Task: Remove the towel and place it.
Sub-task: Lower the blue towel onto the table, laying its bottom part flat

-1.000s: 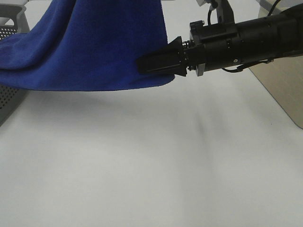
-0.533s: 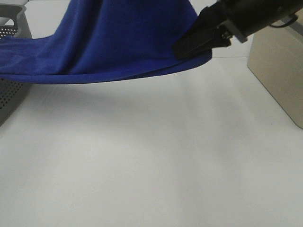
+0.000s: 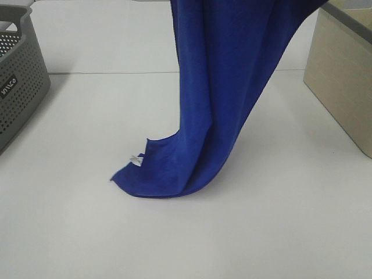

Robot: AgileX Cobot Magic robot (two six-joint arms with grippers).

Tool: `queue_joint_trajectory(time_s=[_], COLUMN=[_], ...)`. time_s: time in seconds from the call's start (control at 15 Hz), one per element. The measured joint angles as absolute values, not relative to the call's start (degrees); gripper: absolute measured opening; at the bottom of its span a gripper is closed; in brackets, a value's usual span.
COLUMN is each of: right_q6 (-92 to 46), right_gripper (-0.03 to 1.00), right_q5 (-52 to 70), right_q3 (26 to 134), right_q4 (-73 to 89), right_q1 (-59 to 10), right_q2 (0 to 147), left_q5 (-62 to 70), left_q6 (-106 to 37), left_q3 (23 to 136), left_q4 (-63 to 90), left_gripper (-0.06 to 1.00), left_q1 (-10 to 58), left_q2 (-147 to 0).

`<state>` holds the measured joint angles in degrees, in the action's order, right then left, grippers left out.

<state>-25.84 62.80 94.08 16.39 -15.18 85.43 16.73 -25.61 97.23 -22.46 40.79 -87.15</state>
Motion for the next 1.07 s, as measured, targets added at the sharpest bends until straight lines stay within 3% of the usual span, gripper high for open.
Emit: queue_joint_trajectory(time_s=[0.27,0.8,1.07], right_q6=[-27.50,-28.19,-28.25], right_gripper=[0.02,0.02,0.02], right_q5=[57.35,23.26,17.88], right_q3=[100.78,101.87,101.87], right_q4=[14.04,7.45,7.45], right_q1=[-15.18,-15.18,-15.18], right_q2=[85.31,88.52,95.00], left_q5=[5.84,-16.67,-25.55], left_q6=[-25.44,-25.44,-25.44], left_q3=[97.23,97.23,97.23], left_q4=[-22.23,-17.93,-13.18], left_gripper=[0.00,0.00,0.00], left_q1=[37.93,26.70,21.54], left_q2=[-88.41,-93.68,-98.89])
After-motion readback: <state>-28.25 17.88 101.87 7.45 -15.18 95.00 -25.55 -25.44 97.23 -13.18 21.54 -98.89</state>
